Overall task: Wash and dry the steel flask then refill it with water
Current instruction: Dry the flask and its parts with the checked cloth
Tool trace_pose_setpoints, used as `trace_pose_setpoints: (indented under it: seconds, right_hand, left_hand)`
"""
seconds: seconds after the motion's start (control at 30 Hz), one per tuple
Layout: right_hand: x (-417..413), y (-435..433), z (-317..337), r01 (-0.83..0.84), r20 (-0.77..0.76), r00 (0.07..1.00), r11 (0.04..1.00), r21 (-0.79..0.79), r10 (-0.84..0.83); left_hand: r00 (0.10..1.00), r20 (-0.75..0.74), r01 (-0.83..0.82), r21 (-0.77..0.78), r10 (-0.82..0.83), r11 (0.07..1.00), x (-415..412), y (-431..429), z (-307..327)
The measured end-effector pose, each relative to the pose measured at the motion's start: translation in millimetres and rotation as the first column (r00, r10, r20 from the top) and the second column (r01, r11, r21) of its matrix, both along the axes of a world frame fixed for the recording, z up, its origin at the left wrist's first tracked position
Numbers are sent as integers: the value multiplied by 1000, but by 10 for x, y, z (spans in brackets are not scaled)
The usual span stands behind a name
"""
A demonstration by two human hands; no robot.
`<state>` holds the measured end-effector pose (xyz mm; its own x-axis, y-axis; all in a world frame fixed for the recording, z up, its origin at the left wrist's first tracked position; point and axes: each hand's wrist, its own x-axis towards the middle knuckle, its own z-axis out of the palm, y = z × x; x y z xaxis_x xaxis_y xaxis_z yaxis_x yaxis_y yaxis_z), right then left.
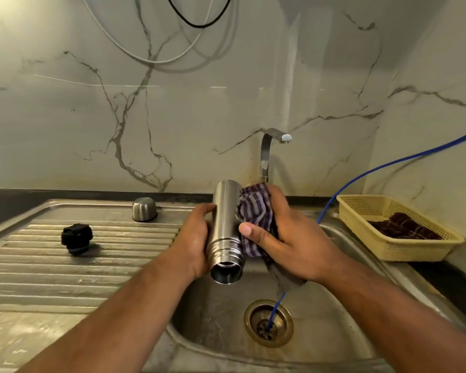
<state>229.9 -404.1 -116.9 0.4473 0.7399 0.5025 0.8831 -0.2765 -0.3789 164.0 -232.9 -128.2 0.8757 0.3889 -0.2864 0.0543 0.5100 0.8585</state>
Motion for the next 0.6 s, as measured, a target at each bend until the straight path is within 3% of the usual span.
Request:
trace_pose_setpoints:
  seconds: [0.1, 0.2, 0.27, 0.43, 0.5, 0.6]
  right_hand:
    - [-9, -25, 33, -104, -42, 994, 994, 31, 105]
    - [-59, 4, 19, -206, 93, 974, 978, -10, 206]
    - [-52, 49, -12, -194, 132, 972, 981, -9, 193]
    - [-36, 116, -80, 15, 61, 998, 999, 29, -16]
    - [-118, 117, -68, -52, 63, 997, 999, -3, 52]
    - [-150, 111, -62, -164, 198, 966, 986, -36, 167]
  left_hand:
    - [999, 39, 26, -17, -25, 1000, -31, -16, 6]
    - [998, 28, 59, -31, -58, 998, -83, -51, 20]
    - [997, 33, 74, -33, -73, 997, -110, -65, 29]
    - [998, 9, 64, 10, -65, 998, -119, -53, 59]
    - [999, 11, 35, 18, -35, 999, -119, -46, 35]
    - [997, 71, 8, 46, -11, 999, -129, -74, 11]
